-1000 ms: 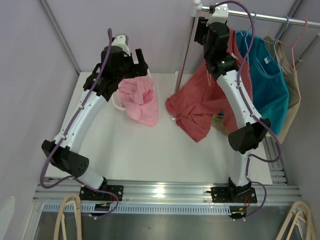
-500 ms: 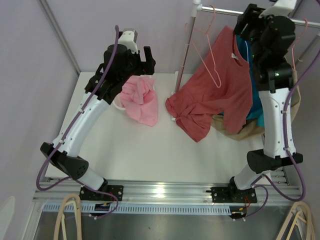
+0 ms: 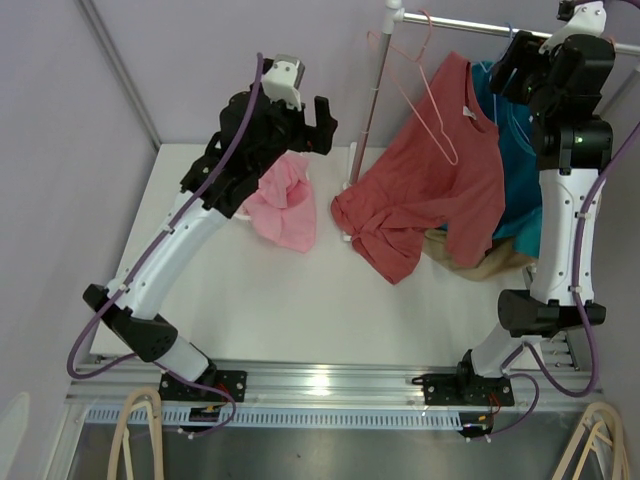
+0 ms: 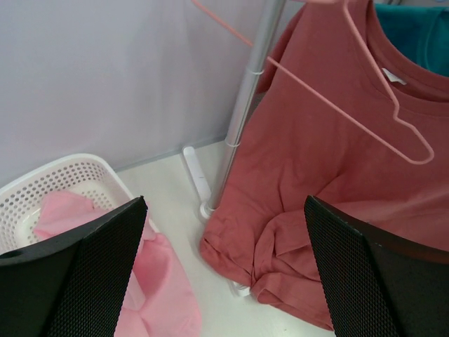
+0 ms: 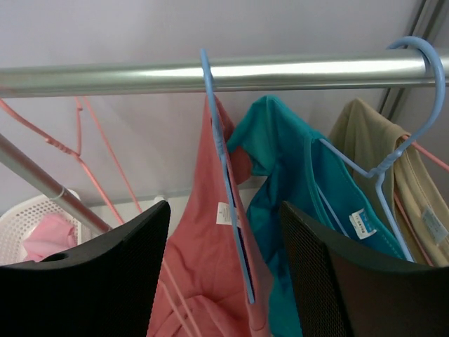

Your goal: Remove the t-shirt from the hanger

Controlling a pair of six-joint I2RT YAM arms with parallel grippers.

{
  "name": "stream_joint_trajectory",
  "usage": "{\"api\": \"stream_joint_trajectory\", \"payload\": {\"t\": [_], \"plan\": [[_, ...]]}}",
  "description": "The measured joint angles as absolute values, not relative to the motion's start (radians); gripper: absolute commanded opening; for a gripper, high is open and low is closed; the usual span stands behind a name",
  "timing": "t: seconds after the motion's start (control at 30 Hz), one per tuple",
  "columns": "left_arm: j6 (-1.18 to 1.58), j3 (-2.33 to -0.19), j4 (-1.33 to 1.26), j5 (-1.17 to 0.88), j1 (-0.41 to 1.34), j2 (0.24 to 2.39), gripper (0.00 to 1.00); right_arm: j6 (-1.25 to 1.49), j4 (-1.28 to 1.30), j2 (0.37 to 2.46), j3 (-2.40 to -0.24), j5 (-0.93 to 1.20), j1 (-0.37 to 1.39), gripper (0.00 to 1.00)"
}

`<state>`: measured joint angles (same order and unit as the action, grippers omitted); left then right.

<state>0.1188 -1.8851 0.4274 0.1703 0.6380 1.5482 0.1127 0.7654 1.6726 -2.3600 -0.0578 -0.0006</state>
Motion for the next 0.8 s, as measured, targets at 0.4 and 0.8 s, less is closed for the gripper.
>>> {"api": "stream_joint_trajectory", "payload": {"t": [0.4, 0.8], "plan": [[0.086, -1.883, 0.404, 0.18, 0.692, 1.548, 0.99, 0.131, 0.778, 1.79, -2.362, 0.107, -0.088, 0.67], [0.07, -1.852, 0.394, 0.192, 0.7, 1.548, 1.0, 0.143, 0.725, 1.837, -2.313, 0.191, -0.089, 0.28]]}}
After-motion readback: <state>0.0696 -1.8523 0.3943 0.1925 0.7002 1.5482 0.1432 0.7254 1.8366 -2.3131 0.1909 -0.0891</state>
